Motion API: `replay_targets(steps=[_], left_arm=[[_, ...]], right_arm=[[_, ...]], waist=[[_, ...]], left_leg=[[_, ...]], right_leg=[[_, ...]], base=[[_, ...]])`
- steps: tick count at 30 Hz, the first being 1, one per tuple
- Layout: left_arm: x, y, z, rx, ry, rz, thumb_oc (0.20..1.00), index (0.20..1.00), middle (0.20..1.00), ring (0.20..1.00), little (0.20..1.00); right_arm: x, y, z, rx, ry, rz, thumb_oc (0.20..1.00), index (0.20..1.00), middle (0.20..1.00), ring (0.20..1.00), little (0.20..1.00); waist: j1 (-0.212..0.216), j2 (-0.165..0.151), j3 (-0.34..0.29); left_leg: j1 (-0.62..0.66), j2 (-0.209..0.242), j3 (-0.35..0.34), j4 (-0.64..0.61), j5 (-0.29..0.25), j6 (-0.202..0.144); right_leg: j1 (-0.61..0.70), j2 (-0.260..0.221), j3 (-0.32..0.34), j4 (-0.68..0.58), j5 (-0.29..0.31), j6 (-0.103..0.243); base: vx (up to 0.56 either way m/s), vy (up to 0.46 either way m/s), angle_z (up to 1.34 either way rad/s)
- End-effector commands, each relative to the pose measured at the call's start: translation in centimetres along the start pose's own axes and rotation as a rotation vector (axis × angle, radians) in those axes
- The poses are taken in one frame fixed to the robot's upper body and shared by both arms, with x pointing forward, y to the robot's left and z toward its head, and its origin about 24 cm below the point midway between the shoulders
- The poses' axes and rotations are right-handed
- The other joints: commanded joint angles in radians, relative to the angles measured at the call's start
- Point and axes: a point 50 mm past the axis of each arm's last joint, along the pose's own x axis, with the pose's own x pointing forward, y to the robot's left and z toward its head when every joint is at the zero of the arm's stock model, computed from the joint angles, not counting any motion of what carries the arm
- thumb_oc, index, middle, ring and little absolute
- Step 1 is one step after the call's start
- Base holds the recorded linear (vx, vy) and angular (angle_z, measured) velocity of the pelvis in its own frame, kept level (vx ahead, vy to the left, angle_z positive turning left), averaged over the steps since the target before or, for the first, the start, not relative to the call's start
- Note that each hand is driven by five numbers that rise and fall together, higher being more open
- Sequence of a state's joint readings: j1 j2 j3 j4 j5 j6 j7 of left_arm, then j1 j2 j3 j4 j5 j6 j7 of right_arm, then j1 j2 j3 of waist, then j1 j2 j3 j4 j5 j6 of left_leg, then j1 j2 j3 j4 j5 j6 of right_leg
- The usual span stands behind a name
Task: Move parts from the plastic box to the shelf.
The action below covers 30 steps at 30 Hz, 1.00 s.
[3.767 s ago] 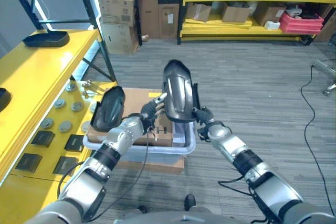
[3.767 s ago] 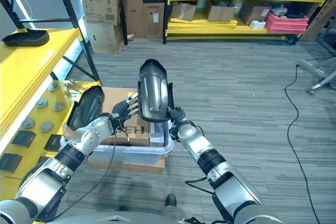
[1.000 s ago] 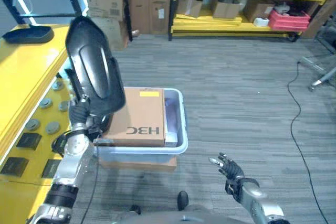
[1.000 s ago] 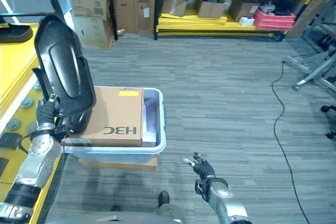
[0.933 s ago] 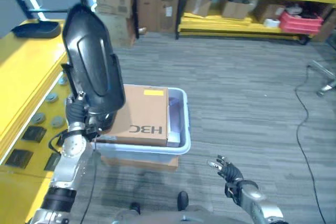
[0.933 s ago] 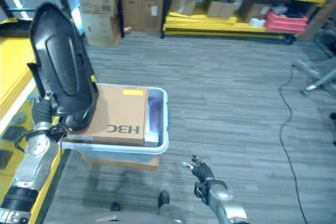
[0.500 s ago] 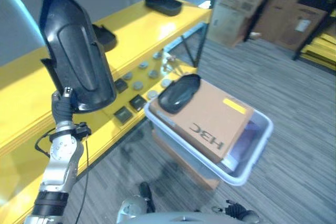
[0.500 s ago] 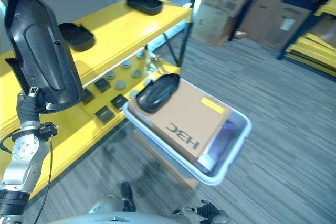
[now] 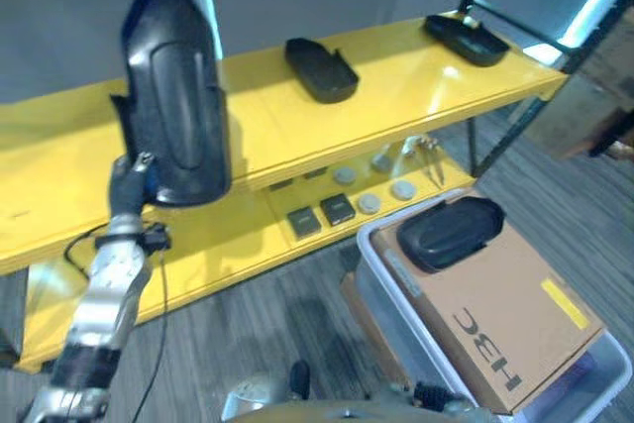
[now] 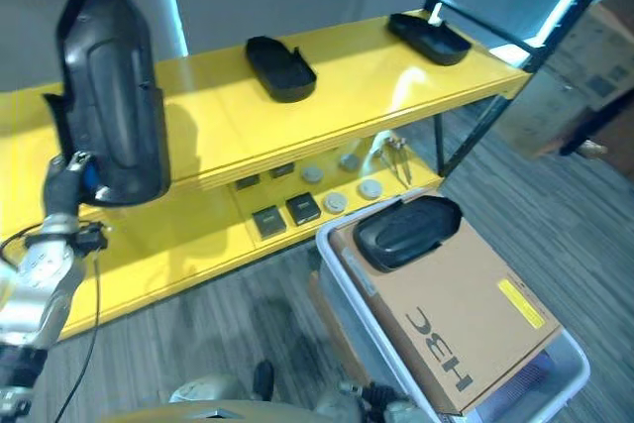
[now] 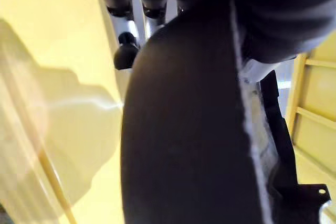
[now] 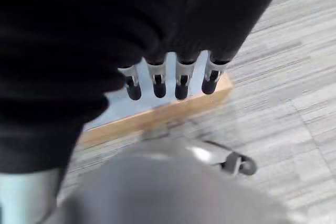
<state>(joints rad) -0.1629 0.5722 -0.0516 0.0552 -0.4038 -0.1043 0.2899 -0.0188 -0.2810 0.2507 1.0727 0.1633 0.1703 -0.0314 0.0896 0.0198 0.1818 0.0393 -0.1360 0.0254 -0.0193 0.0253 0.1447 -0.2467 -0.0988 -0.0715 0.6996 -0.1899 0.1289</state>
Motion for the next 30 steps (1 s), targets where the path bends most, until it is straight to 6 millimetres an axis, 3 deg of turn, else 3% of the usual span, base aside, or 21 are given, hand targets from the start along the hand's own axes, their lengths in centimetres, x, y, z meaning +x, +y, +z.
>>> replay_targets(steps=[1,2,4,5,10,17,20,21,23,25,30], left_arm=[[0.4,-0.3,3.3,0.005,-0.153,0.045,0.2,0.2,0.2,0.2,0.2],[0.5,-0.4,3.3,0.007,-0.153,0.04,0.2,0.2,0.2,0.2,0.2],[0.7,-0.8,3.4,0.015,-0.147,0.012,0.2,0.2,0.2,0.2,0.2],[0.8,-0.8,3.4,0.018,-0.143,0.008,0.2,0.2,0.2,0.2,0.2],[0.6,-1.7,3.2,0.014,-0.111,-0.003,0.2,0.2,0.2,0.2,0.2],[1.9,-2.8,2.8,0.056,-0.059,0.027,0.2,0.2,0.2,0.2,0.2],[3.5,-3.2,3.3,0.091,-0.044,0.03,0.2,0.2,0.2,0.2,0.2],[4.9,-3.6,3.5,0.123,-0.021,0.042,0.2,0.2,0.2,0.2,0.2],[6.7,-3.3,2.8,0.185,0.059,0.087,0.2,0.2,0.2,0.2,0.2],[7.3,-2.8,2.2,0.212,0.119,0.097,0.2,0.2,0.2,0.2,0.2],[8.1,-1.1,-1.8,0.306,0.388,0.195,0.2,0.2,0.2,0.2,0.2]], right_arm=[[-0.2,-0.8,-3.3,-0.007,0.094,-0.009,1.0,1.0,1.0,1.0,1.0],[-0.2,-0.8,-3.4,-0.003,0.098,-0.008,1.0,1.0,1.0,1.0,1.0],[-0.3,-0.8,-4.0,0.002,0.126,-0.001,1.0,1.0,1.0,1.0,1.0],[-0.3,-0.7,-4.2,-0.005,0.135,0.002,1.0,1.0,1.0,1.0,1.0],[-0.4,-1.5,-4.7,-0.078,0.151,0.002,1.0,1.0,1.0,1.0,1.0],[-0.6,-1.9,-4.8,-0.088,0.165,-0.009,1.0,1.0,1.0,1.0,1.0],[-0.8,-2.2,-5.2,-0.056,0.169,-0.019,1.0,1.0,1.0,1.0,1.0],[-0.9,-3.0,-5.2,-0.039,0.163,-0.034,1.0,1.0,1.0,1.0,1.0],[-0.9,-3.8,-5.0,-0.062,0.159,-0.034,1.0,1.0,1.0,1.0,1.0],[-0.9,-4.0,-4.9,-0.085,0.16,-0.032,1.0,1.0,1.0,1.0,1.0],[-0.9,-3.6,-5.5,-0.163,0.18,-0.013,1.0,1.0,1.0,1.0,1.0]], waist=[[-0.026,-0.028,-0.028],[-0.032,-0.029,-0.026],[-0.064,-0.042,-0.021],[-0.073,-0.045,-0.016],[-0.087,-0.073,-0.034],[-0.112,-0.099,-0.057],[-0.155,-0.098,-0.059],[-0.19,-0.085,-0.055],[-0.224,-0.063,-0.045],[-0.235,-0.055,-0.045],[-0.291,-0.024,-0.058]], left_leg=[[-0.029,0.005,-0.039,0.082,-0.112,-0.049],[-0.024,0.006,-0.051,0.085,-0.119,-0.05],[-0.005,0.009,-0.107,0.091,-0.14,-0.053],[0.005,0.016,-0.121,0.093,-0.147,-0.054],[0.021,0.077,-0.121,0.071,-0.128,-0.091],[-0.02,0.198,0.012,0.052,-0.068,-0.152],[-0.037,0.288,0.156,0.057,-0.026,-0.188],[-0.056,0.328,0.225,0.057,0.008,-0.213],[-0.056,0.341,0.256,0.052,0.022,-0.225],[-0.047,0.338,0.259,0.043,0.022,-0.225],[0.008,0.316,0.301,0.023,0.005,-0.217]], right_leg=[[0.1,-0.037,0.014,-0.506,0.3,0.045],[0.104,-0.032,0.027,-0.533,0.311,0.049],[0.064,0.002,0.134,-0.631,0.359,0.071],[0.049,0.013,0.153,-0.639,0.369,0.075],[0.115,0.038,0.164,-0.655,0.339,0.054],[0.201,0.067,0.098,-0.698,0.268,0.005],[0.193,0.063,0.032,-0.692,0.251,-0.004],[0.183,0.059,-0.004,-0.688,0.247,-0.01],[0.183,0.054,-0.008,-0.684,0.24,-0.011],[0.181,0.051,-0.001,-0.685,0.239,-0.009],[0.194,0.034,0.043,-0.698,0.25,0.009]], base=[[0.25,-0.245,0.68],[0.27,-0.263,0.77],[0.29,-0.265,1.11],[0.39,-0.341,1.25],[0.16,-0.205,0.81],[0.07,-0.195,0.15],[-0.06,-0.104,0.61],[-0.11,-0.001,1.15],[-0.06,0.089,0.69],[0.0,0.105,-0.01],[0.08,0.142,-0.25]])
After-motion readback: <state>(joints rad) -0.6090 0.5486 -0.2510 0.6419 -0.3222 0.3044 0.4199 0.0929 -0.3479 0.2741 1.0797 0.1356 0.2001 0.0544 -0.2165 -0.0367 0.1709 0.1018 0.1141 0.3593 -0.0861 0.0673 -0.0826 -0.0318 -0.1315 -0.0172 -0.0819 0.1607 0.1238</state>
